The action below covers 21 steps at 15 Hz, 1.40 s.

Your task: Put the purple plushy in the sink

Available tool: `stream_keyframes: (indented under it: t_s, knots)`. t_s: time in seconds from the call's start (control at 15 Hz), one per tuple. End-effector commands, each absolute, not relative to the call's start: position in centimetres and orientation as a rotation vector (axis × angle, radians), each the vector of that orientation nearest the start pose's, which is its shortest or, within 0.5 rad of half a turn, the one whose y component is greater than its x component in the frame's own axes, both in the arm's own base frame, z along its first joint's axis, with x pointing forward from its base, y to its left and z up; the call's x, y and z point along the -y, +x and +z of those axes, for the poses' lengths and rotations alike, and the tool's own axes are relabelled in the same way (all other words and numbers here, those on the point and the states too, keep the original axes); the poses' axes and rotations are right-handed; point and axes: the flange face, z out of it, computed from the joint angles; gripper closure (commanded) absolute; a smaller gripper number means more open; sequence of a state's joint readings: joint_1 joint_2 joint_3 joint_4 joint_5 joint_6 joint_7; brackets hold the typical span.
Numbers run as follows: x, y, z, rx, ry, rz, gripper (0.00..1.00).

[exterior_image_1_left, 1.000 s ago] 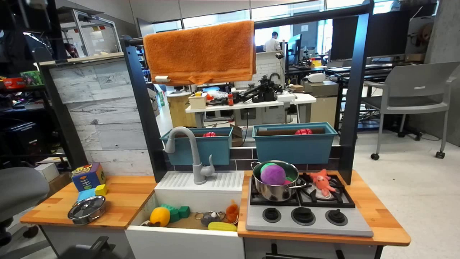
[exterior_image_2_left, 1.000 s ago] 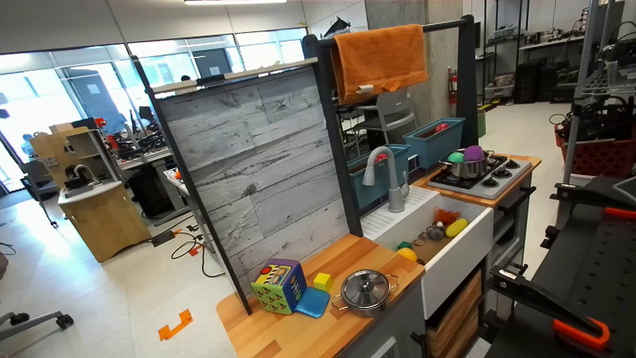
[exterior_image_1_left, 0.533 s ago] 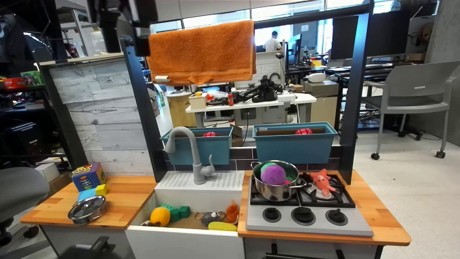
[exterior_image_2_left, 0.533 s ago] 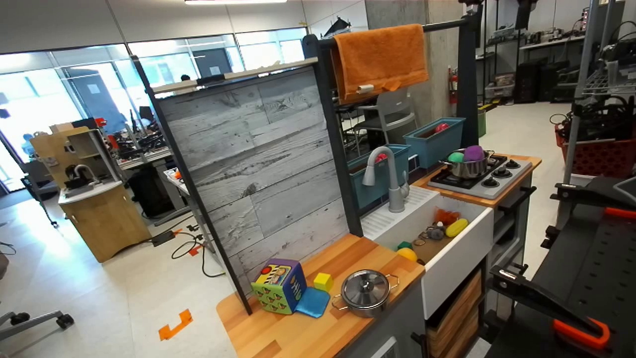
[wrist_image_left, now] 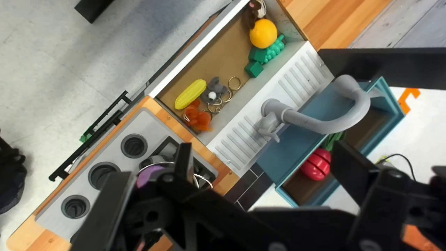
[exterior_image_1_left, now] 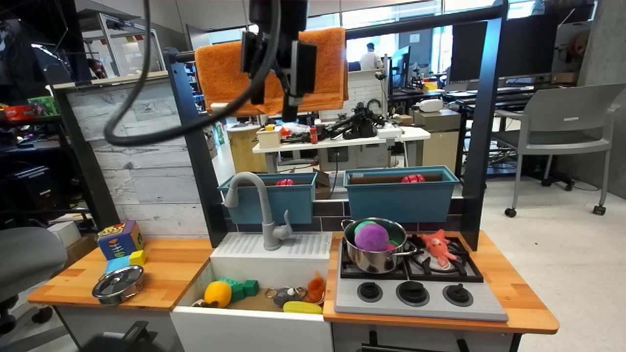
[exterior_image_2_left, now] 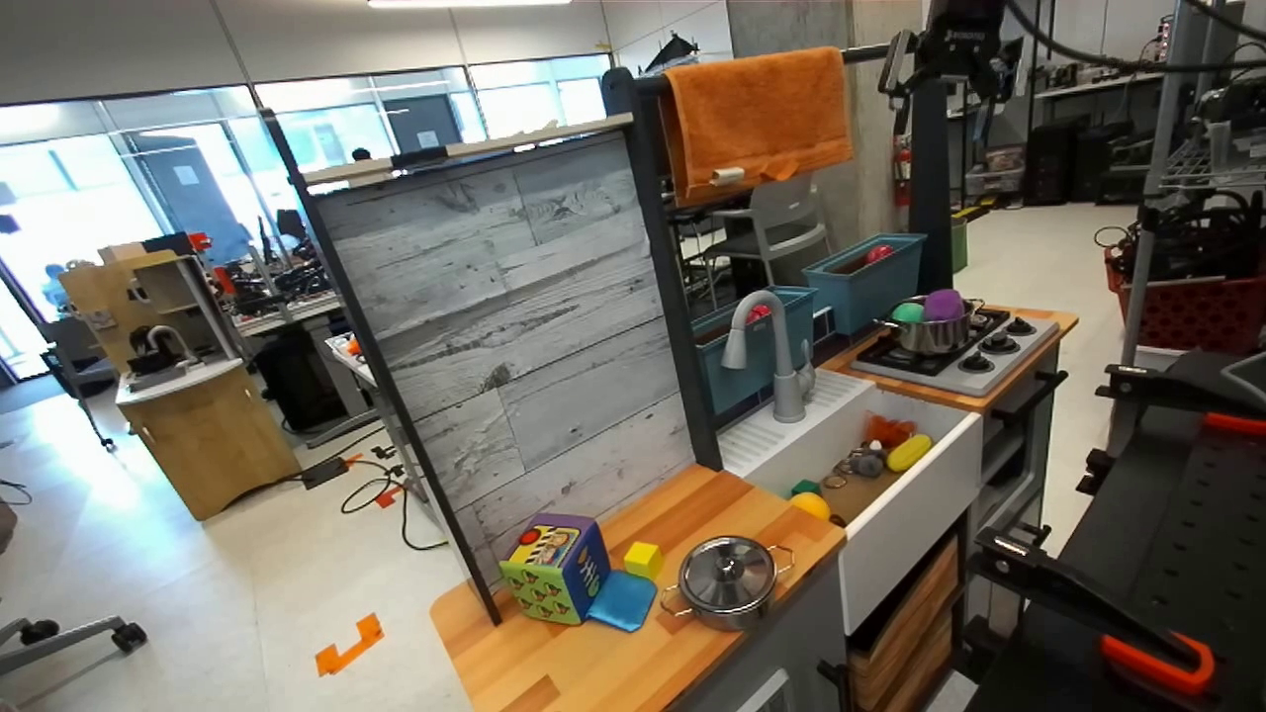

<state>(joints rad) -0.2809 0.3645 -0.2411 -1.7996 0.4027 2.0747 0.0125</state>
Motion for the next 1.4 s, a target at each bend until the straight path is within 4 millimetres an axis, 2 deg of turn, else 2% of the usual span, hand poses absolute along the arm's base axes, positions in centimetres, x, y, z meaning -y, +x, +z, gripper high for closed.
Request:
stream_keyframes:
  t_s: [0.0, 0.2, 0.47, 0.73, 1.07, 1.33]
  knots:
    - [31.4, 60.9, 30.3, -1.103, -2.604, 0.05, 0.0]
    - [33.4, 62.0, 26.6, -1.207, -2.607, 0.09, 0.0]
    - [36.1, 62.5, 22.9, -1.364, -2.603, 0.136, 0.0]
    - [38.6, 63.3, 18.8, -1.519, -2.523, 0.188, 0.0]
    - [40.0, 64.3, 13.8, -1.641, -2.423, 0.271, 0.0]
    - [41.2, 64.6, 10.9, -1.755, -2.359, 0.3, 0.0]
